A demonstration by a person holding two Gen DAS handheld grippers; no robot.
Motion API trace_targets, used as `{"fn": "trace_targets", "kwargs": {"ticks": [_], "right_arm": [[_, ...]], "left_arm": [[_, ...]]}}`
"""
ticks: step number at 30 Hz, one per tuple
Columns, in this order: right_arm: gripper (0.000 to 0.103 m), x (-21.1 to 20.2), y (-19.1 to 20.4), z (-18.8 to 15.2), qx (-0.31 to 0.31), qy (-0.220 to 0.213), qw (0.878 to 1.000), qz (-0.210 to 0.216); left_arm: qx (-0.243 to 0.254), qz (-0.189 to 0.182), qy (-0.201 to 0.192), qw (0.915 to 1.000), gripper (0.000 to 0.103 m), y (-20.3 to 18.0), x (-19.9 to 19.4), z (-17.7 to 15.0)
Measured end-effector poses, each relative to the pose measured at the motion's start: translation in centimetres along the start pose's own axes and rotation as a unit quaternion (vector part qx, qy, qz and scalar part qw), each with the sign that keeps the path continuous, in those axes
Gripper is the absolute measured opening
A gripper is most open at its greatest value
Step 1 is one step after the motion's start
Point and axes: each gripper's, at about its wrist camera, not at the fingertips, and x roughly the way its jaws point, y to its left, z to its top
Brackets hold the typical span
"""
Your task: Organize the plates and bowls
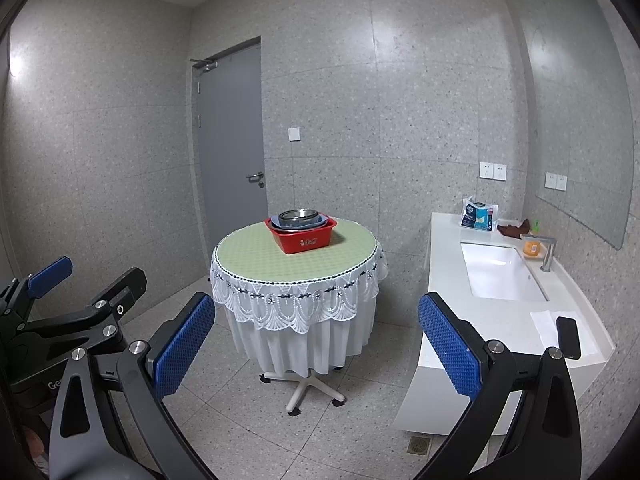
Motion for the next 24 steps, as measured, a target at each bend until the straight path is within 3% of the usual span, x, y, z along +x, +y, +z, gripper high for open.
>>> {"fn": "trace_targets", "kwargs": {"ticks": [24], "right_arm": [[0.103, -0.44, 0.47, -0.35, 0.003, -0.002, 1.000, -0.003]], "left_arm": [[0.002, -0.002, 0.000, 1.0000, 0.102, 0.57, 0.22, 0.08]]}}
